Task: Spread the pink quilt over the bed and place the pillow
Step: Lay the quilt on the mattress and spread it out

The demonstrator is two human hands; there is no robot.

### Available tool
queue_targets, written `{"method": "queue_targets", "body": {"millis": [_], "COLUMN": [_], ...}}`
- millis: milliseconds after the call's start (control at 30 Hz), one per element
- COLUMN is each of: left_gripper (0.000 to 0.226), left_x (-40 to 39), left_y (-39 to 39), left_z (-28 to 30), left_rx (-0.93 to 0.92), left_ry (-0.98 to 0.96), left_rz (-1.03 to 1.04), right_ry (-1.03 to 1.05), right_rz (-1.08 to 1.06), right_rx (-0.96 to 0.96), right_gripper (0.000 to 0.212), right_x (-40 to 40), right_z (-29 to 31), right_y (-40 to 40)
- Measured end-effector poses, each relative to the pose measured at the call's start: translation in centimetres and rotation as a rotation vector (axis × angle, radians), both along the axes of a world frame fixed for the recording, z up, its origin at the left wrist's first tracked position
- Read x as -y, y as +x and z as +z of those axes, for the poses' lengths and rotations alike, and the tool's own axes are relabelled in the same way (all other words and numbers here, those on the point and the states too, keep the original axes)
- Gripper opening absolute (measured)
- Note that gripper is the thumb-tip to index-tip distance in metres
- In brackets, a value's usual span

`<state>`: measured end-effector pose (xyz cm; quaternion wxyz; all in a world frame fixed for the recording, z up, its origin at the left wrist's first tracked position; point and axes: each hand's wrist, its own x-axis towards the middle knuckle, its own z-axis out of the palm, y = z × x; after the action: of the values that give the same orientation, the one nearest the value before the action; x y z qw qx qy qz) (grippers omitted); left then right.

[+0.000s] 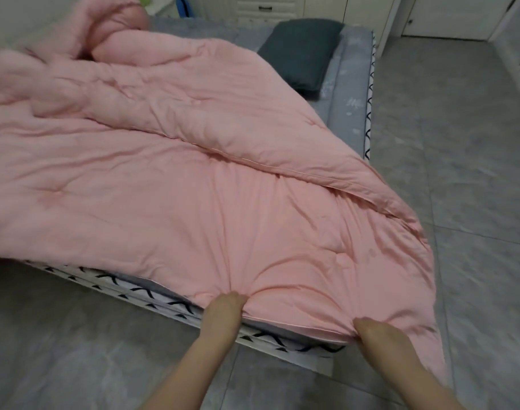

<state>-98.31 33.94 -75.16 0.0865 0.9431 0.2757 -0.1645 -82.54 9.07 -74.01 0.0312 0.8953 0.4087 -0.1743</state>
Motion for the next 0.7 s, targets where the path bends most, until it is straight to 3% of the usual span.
{"method": "queue_targets", "body": {"millis": [67, 300, 400, 500, 700], "left_gripper": [0.033, 0.027, 0.016, 0.048, 0.051], "left_x": [1.1, 4.8, 6.4, 7.9, 11.2], "left_y": [-1.5, -5.8, -7.4, -9.6, -13.2], "left_z": [1.7, 6.1, 8.3, 7.9, 6.5], "left_rx": [-0.039, -0.121, 0.016, 0.074, 0.034], "left_ry": [0.053, 0.103, 0.16, 0.131, 0.096], "left_rz": [-0.051, -0.061, -0.069, -0.07, -0.088], "right_ry": [0.006, 0.024, 0.07, 0.059, -0.006], "right_rz": [0.004, 0.072, 0.097, 0.1, 0.087], "right_rx": [0.027, 0.059, 0.102, 0.087, 0.085], "right_gripper": [0.05, 0.051, 0.049, 0.048, 0.047], "right_x": [1.2, 4.6, 5.9, 7.8, 10.1], "right_z": [0.0, 3.6, 5.7, 6.9, 7.5], "right_y": [-1.3, -5.1, -6.6, -8.7, -11.1]}}
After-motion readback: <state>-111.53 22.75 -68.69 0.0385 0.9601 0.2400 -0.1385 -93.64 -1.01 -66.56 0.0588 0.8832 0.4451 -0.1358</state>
